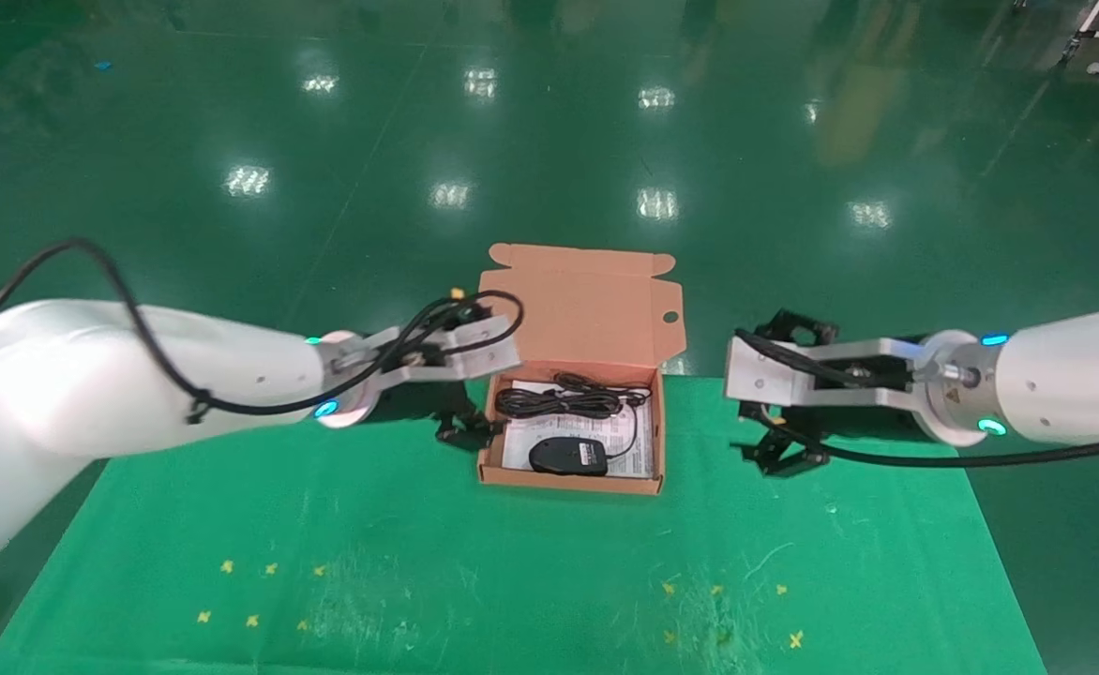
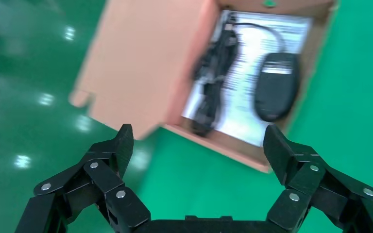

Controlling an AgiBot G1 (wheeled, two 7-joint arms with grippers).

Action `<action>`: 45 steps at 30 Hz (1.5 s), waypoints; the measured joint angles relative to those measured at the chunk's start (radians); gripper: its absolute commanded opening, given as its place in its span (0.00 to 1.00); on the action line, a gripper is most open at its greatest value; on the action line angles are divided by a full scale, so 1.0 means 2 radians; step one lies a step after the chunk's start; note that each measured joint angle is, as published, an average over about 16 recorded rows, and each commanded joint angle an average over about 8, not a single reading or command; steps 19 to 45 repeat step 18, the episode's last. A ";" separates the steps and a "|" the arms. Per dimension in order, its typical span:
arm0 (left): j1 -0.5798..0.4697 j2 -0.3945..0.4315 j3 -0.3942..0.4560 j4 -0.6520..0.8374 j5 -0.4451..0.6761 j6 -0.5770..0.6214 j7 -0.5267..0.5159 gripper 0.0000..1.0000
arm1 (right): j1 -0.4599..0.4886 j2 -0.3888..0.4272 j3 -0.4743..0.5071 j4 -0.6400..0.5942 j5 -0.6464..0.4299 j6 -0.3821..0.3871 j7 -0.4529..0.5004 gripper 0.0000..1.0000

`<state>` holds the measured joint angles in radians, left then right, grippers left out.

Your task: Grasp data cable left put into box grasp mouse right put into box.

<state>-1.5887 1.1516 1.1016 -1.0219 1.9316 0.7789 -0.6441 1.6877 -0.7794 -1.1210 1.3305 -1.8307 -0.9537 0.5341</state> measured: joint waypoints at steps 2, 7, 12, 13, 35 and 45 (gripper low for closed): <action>0.010 -0.011 -0.016 -0.005 -0.024 0.014 0.009 1.00 | -0.012 0.003 0.017 -0.001 0.022 -0.011 -0.007 1.00; 0.036 -0.038 -0.057 -0.018 -0.084 0.050 0.032 1.00 | -0.043 0.012 0.059 -0.003 0.077 -0.038 -0.024 1.00; 0.059 -0.062 -0.094 -0.030 -0.138 0.082 0.052 1.00 | -0.070 0.019 0.097 -0.005 0.126 -0.062 -0.040 1.00; 0.062 -0.065 -0.099 -0.031 -0.144 0.086 0.055 1.00 | -0.074 0.020 0.101 -0.006 0.132 -0.065 -0.042 1.00; 0.074 -0.078 -0.119 -0.038 -0.174 0.104 0.066 1.00 | -0.089 0.024 0.122 -0.007 0.159 -0.078 -0.050 1.00; 0.074 -0.078 -0.119 -0.038 -0.174 0.104 0.066 1.00 | -0.089 0.024 0.122 -0.007 0.159 -0.078 -0.050 1.00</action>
